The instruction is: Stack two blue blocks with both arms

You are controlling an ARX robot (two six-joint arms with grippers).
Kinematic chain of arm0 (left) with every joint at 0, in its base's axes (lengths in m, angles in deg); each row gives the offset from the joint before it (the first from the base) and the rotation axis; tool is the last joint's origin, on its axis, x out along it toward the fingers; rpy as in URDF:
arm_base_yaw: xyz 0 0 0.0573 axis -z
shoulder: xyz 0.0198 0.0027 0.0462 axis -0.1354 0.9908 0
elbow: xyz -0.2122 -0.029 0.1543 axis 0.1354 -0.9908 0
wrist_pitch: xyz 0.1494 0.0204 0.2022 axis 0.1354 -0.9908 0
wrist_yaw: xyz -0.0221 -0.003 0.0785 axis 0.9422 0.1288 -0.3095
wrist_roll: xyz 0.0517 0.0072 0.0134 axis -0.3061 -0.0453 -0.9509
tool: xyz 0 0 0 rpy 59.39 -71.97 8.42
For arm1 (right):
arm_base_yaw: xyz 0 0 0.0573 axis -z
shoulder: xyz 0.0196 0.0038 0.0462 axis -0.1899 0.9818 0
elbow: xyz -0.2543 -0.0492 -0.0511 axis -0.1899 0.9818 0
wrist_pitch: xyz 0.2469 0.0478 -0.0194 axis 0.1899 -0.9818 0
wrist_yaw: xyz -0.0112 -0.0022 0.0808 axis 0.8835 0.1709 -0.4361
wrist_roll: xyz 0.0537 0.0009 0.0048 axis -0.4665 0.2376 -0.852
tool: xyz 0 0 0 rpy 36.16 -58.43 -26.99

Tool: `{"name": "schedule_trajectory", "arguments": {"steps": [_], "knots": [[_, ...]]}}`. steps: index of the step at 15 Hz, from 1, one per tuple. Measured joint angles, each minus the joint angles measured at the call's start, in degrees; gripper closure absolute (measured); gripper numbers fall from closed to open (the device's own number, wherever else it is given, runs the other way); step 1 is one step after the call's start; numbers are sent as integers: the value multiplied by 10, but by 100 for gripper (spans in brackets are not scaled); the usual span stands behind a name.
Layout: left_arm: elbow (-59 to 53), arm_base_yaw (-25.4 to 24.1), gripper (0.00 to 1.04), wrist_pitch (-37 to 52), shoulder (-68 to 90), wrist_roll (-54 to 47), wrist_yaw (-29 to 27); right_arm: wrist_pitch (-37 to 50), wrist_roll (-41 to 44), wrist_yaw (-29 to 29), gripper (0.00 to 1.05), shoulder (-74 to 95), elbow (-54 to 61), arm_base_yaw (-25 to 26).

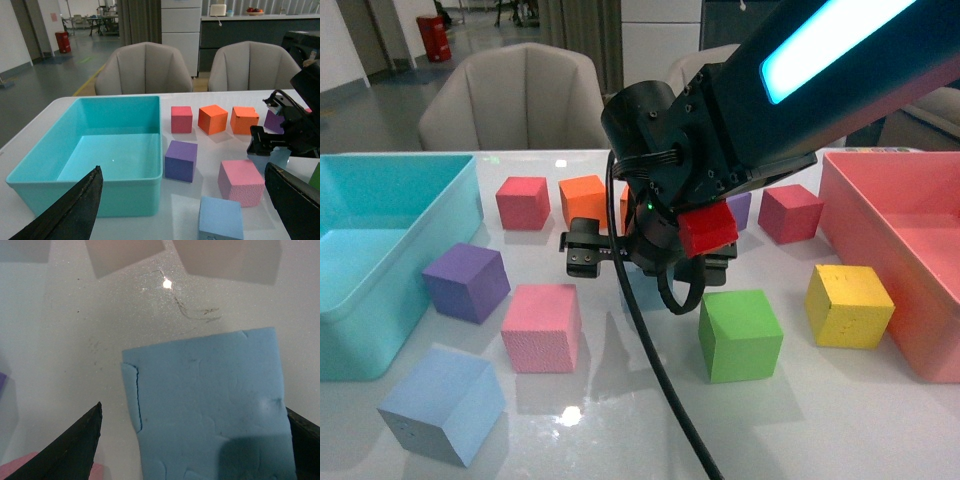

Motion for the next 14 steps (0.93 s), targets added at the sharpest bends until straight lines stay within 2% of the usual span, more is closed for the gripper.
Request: {"name": "schedule_trajectory", "arguments": {"steps": [4,8,11,14], "knots": [[0,0,7,0,0,0,0,28,-5,-4,6,-71,57,0],[0,0,7,0,0,0,0,82,-6,21,6,-141,143,17],[0,0,7,0,0,0,0,202,-9,52,6,-254,271,35],[0,0,7,0,0,0,0,328,-8,48,6,-400,455,44]]}}
